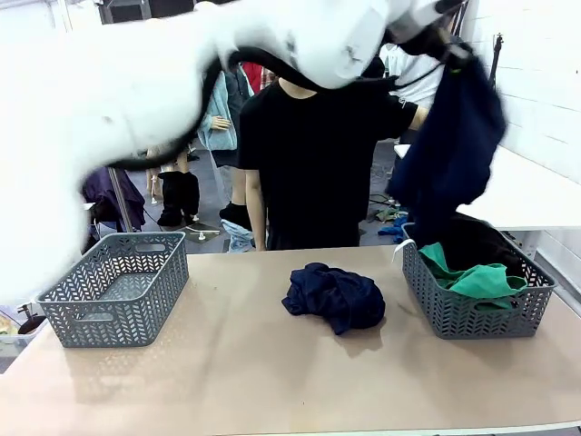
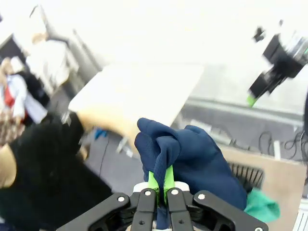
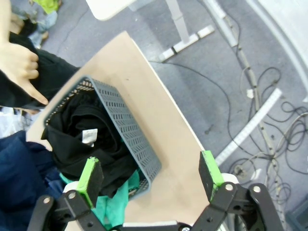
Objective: Sort the tops and bottoms.
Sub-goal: Sort the clothes according to human instructions.
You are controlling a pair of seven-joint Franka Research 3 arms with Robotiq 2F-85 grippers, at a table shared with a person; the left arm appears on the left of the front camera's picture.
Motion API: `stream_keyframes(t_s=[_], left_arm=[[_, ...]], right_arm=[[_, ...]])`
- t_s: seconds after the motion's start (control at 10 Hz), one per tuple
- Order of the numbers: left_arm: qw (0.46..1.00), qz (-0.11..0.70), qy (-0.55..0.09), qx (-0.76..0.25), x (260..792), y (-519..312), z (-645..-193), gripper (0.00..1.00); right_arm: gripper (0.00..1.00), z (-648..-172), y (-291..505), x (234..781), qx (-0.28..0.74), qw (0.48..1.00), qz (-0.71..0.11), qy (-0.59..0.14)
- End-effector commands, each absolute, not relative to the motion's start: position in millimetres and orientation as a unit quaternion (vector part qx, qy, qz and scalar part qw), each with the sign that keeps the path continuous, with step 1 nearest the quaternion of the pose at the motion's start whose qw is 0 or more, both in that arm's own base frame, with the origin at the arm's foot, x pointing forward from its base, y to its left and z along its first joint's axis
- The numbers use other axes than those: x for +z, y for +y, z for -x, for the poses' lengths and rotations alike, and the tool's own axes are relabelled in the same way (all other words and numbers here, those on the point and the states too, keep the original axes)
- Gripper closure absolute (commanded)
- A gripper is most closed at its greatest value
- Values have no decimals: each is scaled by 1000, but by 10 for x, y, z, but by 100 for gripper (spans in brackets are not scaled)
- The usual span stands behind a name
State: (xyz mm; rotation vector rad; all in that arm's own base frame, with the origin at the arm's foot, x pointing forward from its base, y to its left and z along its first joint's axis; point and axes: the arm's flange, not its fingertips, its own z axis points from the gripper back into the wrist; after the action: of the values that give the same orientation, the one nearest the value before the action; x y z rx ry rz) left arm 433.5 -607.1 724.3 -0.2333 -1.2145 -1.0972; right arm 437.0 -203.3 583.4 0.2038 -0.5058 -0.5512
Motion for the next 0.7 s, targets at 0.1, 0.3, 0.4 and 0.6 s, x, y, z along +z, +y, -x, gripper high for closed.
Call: stream_keyframes(t_s=[0.1,0.3,0.4,0.6], left_arm=[[612,184,-597,-484,7761,-6781,-4732,100],[612,220,-567,-505,7707,-7044,-4784,100],[614,184,-592,-489,7303,-6308,-4214,100],[614,184,-592,-489,7303,-6308,-4214,100]], right_arm=[[0,-4359,-2042,5829,-265,928,-90,-245],[0,-4359,-2042,5829,-265,928,-90,-245],[0,-4359,-2042,5829,-265,928,-90,-245],[0,-4359,-2042,5829,-265,928,-90,-245]])
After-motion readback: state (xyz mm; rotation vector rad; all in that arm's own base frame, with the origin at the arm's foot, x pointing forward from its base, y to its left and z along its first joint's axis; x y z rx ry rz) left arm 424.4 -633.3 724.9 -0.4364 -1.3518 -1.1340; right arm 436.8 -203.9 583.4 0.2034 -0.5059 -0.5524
